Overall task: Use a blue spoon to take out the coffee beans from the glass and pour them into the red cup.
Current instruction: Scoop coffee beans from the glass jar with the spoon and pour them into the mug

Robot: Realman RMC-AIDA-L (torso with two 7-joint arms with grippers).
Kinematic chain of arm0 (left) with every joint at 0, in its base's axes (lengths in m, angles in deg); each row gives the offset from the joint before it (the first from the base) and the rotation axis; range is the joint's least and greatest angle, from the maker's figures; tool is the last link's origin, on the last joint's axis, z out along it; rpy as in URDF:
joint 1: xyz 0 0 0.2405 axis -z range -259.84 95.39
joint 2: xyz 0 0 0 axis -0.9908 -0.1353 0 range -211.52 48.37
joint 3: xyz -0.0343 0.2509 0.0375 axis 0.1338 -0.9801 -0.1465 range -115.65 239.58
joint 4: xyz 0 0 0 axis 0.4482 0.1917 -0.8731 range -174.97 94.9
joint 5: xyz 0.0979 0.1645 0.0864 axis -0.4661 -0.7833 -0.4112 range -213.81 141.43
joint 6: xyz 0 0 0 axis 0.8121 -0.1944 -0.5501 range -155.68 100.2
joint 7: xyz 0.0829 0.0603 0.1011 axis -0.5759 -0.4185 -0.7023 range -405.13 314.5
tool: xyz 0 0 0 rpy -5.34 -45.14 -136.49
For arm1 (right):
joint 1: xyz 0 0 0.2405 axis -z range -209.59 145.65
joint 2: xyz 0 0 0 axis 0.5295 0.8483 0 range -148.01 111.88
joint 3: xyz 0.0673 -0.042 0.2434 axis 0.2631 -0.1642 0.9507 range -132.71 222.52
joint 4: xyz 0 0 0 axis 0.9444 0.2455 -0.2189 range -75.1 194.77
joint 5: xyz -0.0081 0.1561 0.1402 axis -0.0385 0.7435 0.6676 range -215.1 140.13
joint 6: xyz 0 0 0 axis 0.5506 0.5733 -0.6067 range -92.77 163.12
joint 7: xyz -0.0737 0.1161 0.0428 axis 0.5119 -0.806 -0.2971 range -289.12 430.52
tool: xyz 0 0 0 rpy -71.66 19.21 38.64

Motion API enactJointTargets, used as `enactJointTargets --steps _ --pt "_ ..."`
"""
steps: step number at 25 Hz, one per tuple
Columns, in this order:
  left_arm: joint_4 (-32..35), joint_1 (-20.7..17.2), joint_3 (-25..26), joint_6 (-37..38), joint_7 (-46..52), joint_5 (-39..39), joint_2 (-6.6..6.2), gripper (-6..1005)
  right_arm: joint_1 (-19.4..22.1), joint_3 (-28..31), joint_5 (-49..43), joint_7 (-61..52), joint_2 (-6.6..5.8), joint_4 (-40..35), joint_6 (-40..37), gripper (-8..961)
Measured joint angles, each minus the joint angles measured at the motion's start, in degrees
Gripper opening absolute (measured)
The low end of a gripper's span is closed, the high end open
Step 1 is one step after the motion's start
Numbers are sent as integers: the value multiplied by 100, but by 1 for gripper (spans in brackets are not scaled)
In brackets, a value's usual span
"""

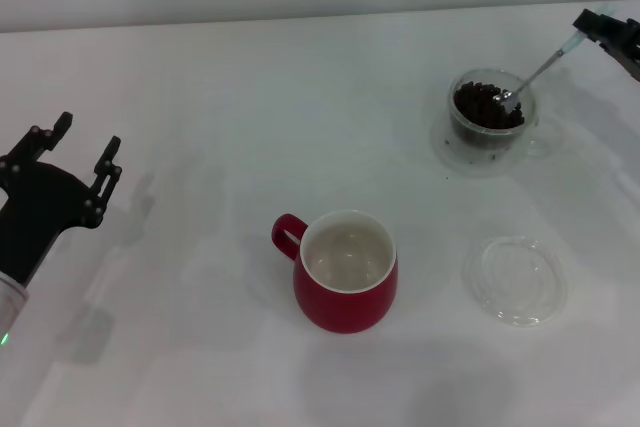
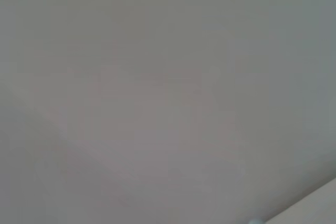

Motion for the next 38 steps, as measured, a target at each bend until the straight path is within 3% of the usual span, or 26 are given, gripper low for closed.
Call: enactJointTargets --steps 24,38 --pt "-222 123 0 0 -3 -141 -4 517 213 149 989 -717 30 837 151 145" --pt "-260 186 0 -12 -3 -143 -4 514 342 201 1167 -1048 13 856 330 145"
